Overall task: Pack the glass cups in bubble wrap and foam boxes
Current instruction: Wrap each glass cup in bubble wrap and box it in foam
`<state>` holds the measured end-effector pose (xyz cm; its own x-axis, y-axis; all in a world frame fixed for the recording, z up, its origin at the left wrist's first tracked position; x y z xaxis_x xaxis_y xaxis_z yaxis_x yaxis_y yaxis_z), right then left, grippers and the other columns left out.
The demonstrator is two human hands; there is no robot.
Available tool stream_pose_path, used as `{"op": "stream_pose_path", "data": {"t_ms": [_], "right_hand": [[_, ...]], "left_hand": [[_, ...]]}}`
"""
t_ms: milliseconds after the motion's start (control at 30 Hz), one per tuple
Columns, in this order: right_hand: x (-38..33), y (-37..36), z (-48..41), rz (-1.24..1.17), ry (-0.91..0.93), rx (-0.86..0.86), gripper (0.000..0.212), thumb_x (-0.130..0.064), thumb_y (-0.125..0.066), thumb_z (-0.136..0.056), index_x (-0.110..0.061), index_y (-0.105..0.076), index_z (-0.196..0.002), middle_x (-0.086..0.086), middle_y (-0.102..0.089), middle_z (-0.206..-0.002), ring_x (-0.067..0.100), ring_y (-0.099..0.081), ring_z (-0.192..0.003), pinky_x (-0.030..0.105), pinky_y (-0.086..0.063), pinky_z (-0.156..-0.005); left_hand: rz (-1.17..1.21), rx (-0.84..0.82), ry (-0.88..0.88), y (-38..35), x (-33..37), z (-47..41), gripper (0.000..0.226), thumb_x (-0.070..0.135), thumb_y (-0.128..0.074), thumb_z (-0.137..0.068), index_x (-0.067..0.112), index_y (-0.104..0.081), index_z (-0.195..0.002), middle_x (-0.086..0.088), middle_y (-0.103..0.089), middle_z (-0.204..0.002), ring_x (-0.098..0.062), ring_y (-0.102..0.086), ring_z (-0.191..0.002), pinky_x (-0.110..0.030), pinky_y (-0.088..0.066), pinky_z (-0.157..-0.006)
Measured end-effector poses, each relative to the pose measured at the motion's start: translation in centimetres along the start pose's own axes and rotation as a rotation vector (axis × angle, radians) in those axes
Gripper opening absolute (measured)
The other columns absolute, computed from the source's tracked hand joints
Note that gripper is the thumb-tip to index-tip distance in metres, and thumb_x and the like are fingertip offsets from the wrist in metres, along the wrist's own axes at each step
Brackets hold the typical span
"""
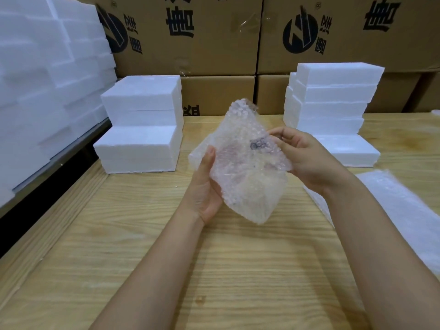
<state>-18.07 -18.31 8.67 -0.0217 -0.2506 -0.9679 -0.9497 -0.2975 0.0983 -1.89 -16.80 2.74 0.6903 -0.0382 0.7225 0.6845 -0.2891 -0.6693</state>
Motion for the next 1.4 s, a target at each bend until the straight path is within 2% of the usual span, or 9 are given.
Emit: {"op": "stream_pose_path", "data": {"t_ms": [167,367,600,767,900,967,1067,1133,1400], "right_hand": [[0.2,0.3,-0.1,-0.007,-0.046,0.033,0.01,-0.012,-0.058,-0.093,-0.012,-0.068,-0.092,-0.001,-0.072,-0.08,0.013,-0.066,-0.074,0.026,-0.055,-0.068],[0.1,0.5,-0.3,-0.152,0.057,0.269,0.01,-0.013,-0.064,-0.088,-0.018,-0.07,-0.082,-0.006,-0.071,-0.072,0.007,-0.065,-0.068,0.021,-0.054,-0.063],[1.2,-1.8,-0.5,-0.221,-0.02,0.249,0.013,-0.004,-0.068,-0.084,-0.017,-0.071,-0.084,0.001,-0.07,-0.08,0.016,-0.063,-0.076,0.027,-0.053,-0.067],[0.4,-1.5,-0.1,0.142,-0.001,0.076,0.016,-0.009,-0.071,-0.083,-0.023,-0.07,-0.089,0.009,-0.067,-0.105,0.03,-0.062,-0.083,0.043,-0.054,-0.08],[-0.7,-1.2,0.5,0.344,0.061,-0.072,0.022,-0.006,-0.067,-0.085,-0.028,-0.067,-0.079,-0.02,-0.069,-0.073,-0.005,-0.063,-0.068,0.011,-0.048,-0.057],[-0.7,-0.9,0.5,0.395,0.053,-0.083,0.026,-0.006,-0.064,-0.087,-0.029,-0.064,-0.075,-0.024,-0.066,-0.069,-0.01,-0.06,-0.066,0.006,-0.043,-0.055],[-0.5,-0.8,0.3,0.331,0.023,-0.064,0.014,-0.009,-0.063,-0.089,-0.02,-0.066,-0.096,-0.013,-0.07,-0.09,0.001,-0.064,-0.086,0.018,-0.052,-0.071],[-0.1,-0.4,0.2,0.256,-0.014,-0.033,0.022,-0.009,-0.061,-0.09,-0.015,-0.063,-0.111,-0.001,-0.069,-0.105,0.011,-0.065,-0.097,0.026,-0.054,-0.08],[2.1,-0.9,-0.4,0.091,-0.119,0.077,0.013,-0.004,-0.06,-0.091,-0.011,-0.069,-0.099,0.009,-0.071,-0.102,0.022,-0.067,-0.093,0.033,-0.056,-0.081]], "left_hand": [[0.0,-0.074,0.039,0.0,-0.2,-0.1,0.081,0.052,-0.079,-0.068,0.015,-0.054,-0.136,-0.014,-0.053,-0.14,-0.031,-0.048,-0.132,-0.051,-0.041,-0.106],[0.131,-0.043,-0.007,0.2,-0.3,0.4,0.063,0.028,-0.09,-0.061,0.011,-0.07,-0.118,-0.014,-0.063,-0.128,-0.029,-0.059,-0.119,-0.043,-0.053,-0.09],[0.215,-0.042,-0.05,-1.1,-0.4,0.0,0.098,0.031,-0.089,-0.062,0.005,-0.041,-0.144,-0.018,-0.046,-0.145,-0.032,-0.042,-0.135,-0.047,-0.034,-0.112],[0.112,0.035,-0.068,-0.9,0.0,0.1,0.114,0.033,-0.094,-0.051,0.002,-0.038,-0.145,-0.023,-0.042,-0.147,-0.035,-0.042,-0.135,-0.046,-0.037,-0.108],[-0.043,0.049,-0.077,-1.6,-0.2,0.2,0.106,0.037,-0.092,-0.054,-0.001,-0.043,-0.141,-0.025,-0.048,-0.141,-0.039,-0.048,-0.129,-0.051,-0.041,-0.106],[-0.091,0.047,-0.089,-1.8,-0.3,0.3,0.097,0.039,-0.09,-0.055,0.001,-0.05,-0.135,-0.022,-0.057,-0.131,-0.034,-0.057,-0.121,-0.045,-0.051,-0.095],[-0.134,0.064,-0.094,-1.6,-0.2,0.4,0.087,0.039,-0.092,-0.052,0.008,-0.059,-0.126,-0.013,-0.066,-0.121,-0.028,-0.063,-0.113,-0.039,-0.055,-0.086],[-0.084,0.073,-0.08,-1.0,-0.2,0.3,0.095,0.033,-0.093,-0.051,0.008,-0.053,-0.134,-0.015,-0.061,-0.131,-0.03,-0.059,-0.12,-0.045,-0.052,-0.094],[-0.021,0.006,0.007,0.1,0.1,0.5,0.102,0.022,-0.091,-0.057,0.008,-0.041,-0.144,-0.017,-0.052,-0.14,-0.033,-0.053,-0.127,-0.047,-0.048,-0.1]]}}
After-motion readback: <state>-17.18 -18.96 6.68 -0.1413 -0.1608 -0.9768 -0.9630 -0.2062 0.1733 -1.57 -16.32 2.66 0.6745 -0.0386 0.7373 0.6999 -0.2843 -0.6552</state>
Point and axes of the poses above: each hand's wrist, its own z-axis away from the middle knuckle, its own y-axis out of the back of the hand, x = y × z, the point moved 4 cm from there along -z, towards the middle knuckle
